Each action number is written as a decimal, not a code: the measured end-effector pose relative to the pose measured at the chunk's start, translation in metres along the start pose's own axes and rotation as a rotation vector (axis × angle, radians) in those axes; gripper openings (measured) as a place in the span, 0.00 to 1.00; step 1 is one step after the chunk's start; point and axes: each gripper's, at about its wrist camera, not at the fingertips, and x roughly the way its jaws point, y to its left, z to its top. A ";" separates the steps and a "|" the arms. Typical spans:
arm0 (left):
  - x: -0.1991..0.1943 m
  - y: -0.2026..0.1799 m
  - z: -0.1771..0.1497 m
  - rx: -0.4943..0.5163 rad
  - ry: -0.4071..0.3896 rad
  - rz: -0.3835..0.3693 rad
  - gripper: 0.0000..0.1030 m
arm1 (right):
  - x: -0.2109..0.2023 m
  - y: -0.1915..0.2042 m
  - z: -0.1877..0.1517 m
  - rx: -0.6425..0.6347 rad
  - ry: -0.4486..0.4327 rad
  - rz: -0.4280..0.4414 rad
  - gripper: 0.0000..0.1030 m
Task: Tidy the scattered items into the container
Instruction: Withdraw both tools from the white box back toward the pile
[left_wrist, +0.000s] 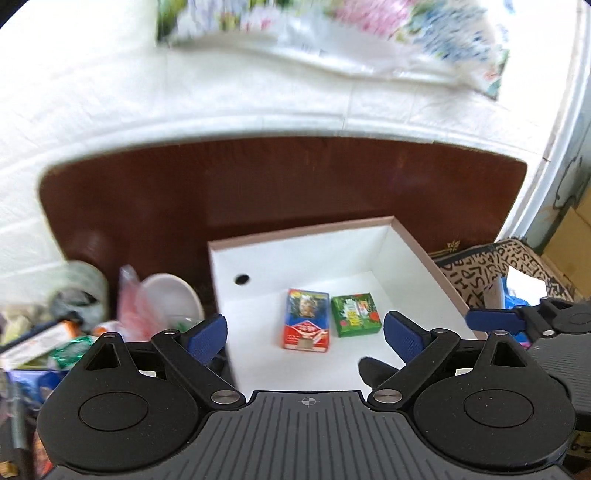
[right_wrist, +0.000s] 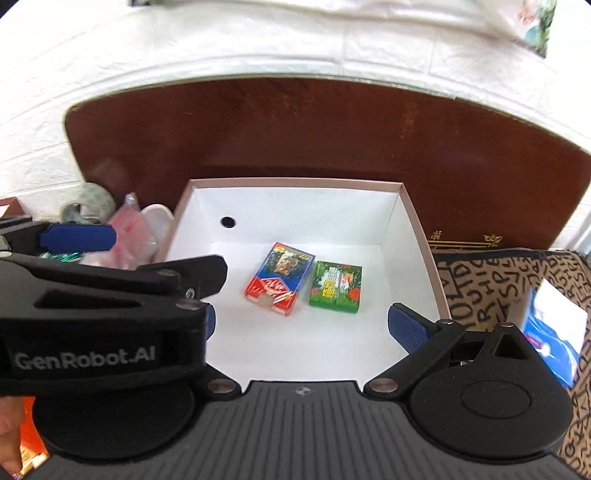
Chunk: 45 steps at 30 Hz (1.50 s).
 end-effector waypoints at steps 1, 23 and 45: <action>-0.010 -0.001 -0.003 0.008 -0.017 0.005 0.95 | -0.007 0.005 -0.004 -0.009 -0.010 -0.004 0.97; -0.164 0.017 -0.121 0.050 -0.193 0.006 0.95 | -0.145 0.089 -0.110 -0.101 -0.189 0.124 0.99; -0.204 0.070 -0.235 0.042 -0.174 0.172 0.97 | -0.153 0.186 -0.209 -0.193 -0.272 0.182 1.00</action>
